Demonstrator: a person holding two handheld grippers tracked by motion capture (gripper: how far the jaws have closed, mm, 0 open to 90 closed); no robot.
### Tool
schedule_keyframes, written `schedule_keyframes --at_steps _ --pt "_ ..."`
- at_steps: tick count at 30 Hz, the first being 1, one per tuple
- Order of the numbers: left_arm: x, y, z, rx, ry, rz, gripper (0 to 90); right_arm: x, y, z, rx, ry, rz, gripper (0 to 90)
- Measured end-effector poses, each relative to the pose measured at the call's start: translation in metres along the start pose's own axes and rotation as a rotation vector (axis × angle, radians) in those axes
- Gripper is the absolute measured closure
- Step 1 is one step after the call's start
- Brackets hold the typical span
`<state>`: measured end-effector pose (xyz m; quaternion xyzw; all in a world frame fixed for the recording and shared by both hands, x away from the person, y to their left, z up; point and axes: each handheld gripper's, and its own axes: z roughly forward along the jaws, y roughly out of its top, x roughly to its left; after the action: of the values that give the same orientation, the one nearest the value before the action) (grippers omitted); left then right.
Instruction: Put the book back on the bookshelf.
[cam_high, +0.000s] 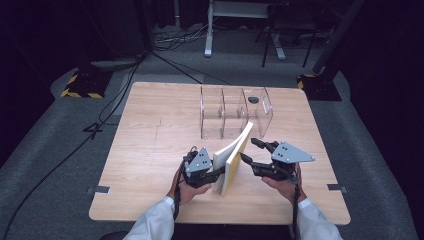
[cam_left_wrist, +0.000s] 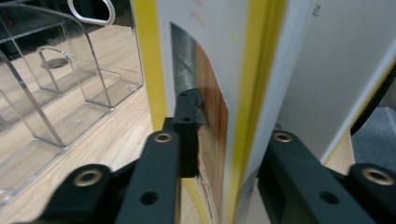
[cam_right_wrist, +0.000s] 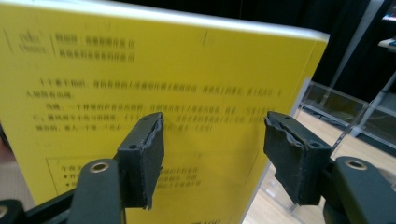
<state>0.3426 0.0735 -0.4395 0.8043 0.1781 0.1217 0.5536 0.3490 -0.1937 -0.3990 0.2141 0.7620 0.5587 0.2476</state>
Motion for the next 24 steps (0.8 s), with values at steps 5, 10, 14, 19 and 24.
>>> schedule_keyframes --at_steps 5,10,14,19,24 --pt "-0.004 -0.002 -0.012 0.028 -0.015 0.039 63.5 0.005 -0.008 0.002 0.019 0.017 -0.015 38.3" --pt "-0.007 -0.008 -0.018 0.070 -0.032 0.060 56.4 0.009 -0.010 0.002 0.030 0.029 -0.019 39.5" --pt "-0.009 -0.012 -0.020 0.104 -0.046 0.063 49.2 0.013 -0.012 0.001 0.036 0.028 -0.043 39.9" --pt "-0.014 -0.014 -0.019 0.162 -0.100 0.096 37.6 0.013 -0.013 0.002 0.039 0.027 -0.052 39.8" --pt "-0.021 -0.014 -0.012 0.173 -0.115 0.093 31.6 0.014 -0.014 0.003 0.042 0.019 -0.064 39.8"
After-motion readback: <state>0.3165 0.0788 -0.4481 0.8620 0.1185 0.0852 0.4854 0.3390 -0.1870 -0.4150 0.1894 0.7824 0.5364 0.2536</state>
